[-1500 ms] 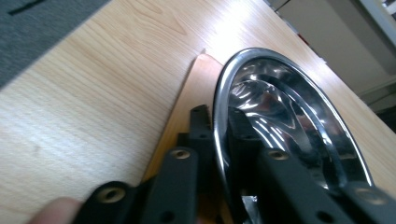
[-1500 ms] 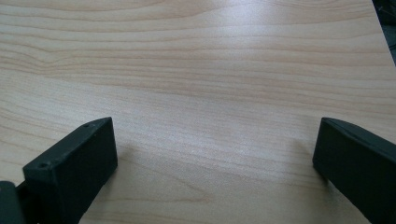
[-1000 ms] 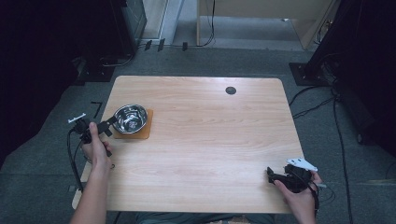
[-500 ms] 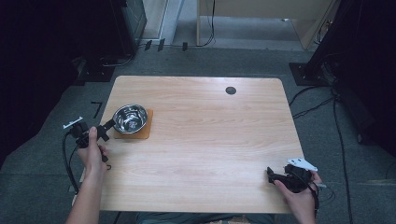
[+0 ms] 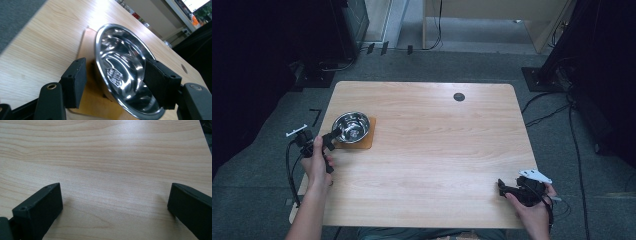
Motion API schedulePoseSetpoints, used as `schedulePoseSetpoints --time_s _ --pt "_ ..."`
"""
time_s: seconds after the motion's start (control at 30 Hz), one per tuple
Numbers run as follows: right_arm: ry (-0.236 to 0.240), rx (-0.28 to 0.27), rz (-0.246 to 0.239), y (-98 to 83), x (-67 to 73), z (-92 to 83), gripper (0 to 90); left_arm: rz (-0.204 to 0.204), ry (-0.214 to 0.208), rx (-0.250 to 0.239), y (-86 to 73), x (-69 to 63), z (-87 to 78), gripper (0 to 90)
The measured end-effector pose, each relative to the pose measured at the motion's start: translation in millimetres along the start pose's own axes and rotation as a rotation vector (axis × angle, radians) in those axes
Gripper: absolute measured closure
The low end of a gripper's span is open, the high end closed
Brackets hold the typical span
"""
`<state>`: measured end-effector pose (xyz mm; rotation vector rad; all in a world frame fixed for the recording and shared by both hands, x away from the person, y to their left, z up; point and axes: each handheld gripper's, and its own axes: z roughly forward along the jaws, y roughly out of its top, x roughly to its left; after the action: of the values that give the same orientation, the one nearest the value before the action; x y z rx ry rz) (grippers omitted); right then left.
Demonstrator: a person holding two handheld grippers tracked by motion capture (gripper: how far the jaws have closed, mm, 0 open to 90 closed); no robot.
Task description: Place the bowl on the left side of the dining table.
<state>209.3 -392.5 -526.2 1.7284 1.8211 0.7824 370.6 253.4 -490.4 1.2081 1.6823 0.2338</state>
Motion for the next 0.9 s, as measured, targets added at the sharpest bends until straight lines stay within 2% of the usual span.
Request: schedulePoseSetpoints --time_s 0.1,0.2,0.3,0.4,0.47,0.6,0.63,0.9 --pt "0.0 0.0 0.0 0.0 0.0 0.0 0.0 -0.015 -0.035 0.017 -2.2 -3.3 3.0 33.8" --pt "0.0 0.0 0.001 0.0 0.1 0.0 0.0 0.007 -0.039 0.037 -3.2 -7.7 5.2 33.1" --pt "0.0 0.0 0.0 0.0 0.0 0.0 0.0 0.005 -0.019 0.036 -3.4 -10.2 4.4 30.6" --pt "0.0 0.0 0.001 0.0 0.0 0.0 0.0 -0.009 0.009 0.025 -2.5 -8.3 0.3 28.6" --pt "0.0 0.0 0.001 0.0 0.0 0.0 0.0 -0.004 0.018 0.014 -2.3 -6.9 -3.0 28.9" --pt "0.0 0.0 0.001 0.0 0.0 0.0 0.0 0.066 0.046 -0.014 -5.9 -11.2 -14.8 27.7" --pt "0.0 0.0 0.001 0.0 0.0 0.0 0.0 0.066 0.046 -0.014 -5.9 -11.2 -14.8 27.1" --pt "0.0 0.0 0.0 0.0 0.1 0.0 0.0 0.176 0.053 -0.042 -20.8 -25.8 -34.4 23.6"
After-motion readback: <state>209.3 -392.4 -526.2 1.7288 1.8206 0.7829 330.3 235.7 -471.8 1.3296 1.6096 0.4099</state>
